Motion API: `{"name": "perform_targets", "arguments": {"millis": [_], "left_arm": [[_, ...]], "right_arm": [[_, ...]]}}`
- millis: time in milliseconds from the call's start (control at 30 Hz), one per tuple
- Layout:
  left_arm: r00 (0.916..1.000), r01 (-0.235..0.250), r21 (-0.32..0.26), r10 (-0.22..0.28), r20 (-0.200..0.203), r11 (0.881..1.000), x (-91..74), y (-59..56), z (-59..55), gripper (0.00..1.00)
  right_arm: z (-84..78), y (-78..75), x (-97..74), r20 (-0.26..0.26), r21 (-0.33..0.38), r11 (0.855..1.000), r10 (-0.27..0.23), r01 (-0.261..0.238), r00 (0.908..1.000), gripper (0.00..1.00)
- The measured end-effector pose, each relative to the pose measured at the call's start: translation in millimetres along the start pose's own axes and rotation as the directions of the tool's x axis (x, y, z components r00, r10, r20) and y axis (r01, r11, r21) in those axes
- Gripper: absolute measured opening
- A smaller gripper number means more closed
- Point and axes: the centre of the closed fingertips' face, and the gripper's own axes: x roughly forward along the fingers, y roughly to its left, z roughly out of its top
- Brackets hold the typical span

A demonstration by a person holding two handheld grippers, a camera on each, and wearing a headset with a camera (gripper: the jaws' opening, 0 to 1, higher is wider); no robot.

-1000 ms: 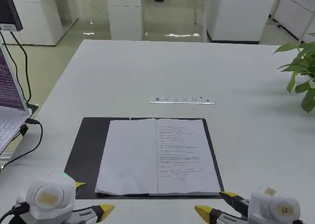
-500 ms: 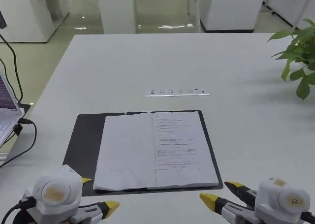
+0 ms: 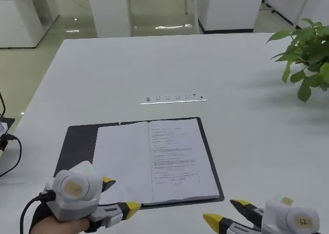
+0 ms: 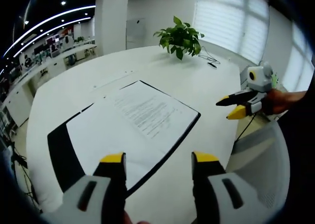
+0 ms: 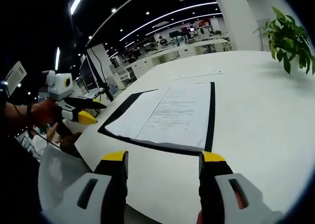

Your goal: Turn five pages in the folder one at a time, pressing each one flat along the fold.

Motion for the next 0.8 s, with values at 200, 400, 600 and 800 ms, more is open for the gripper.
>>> {"name": "perform_targets", "arguments": {"millis": [200, 400, 600, 800], "left_arm": [[0.9986, 0.052, 0.044, -0.052, 0.004, 0.998, 26.6, -13.6, 23.8, 0.51], [0.9959, 0.089, 0.033, -0.090, 0.013, 0.995, 53.6, -27.5, 38.9, 0.51], [0.9932, 0.115, 0.026, -0.116, 0.014, 0.993, 79.4, -36.6, 48.9, 0.51], [0.9917, 0.127, 0.022, -0.127, 0.015, 0.992, 104.6, -43.5, 58.4, 0.52]], "right_arm": [[0.4, -5.0, -2.0, -0.001, 0.009, 1.000, -0.008, 0.008, 1.0000, 0.56], [1.0, -11.0, -5.2, 0.003, 0.024, 0.999, -0.021, 0.021, 0.9998, 0.57], [-4.0, -13.3, -4.9, -0.012, 0.034, 0.999, -0.022, 0.023, 0.9997, 0.56], [-7.5, -14.6, -4.1, -0.031, 0.034, 0.999, -0.019, 0.021, 0.9993, 0.56]]}}
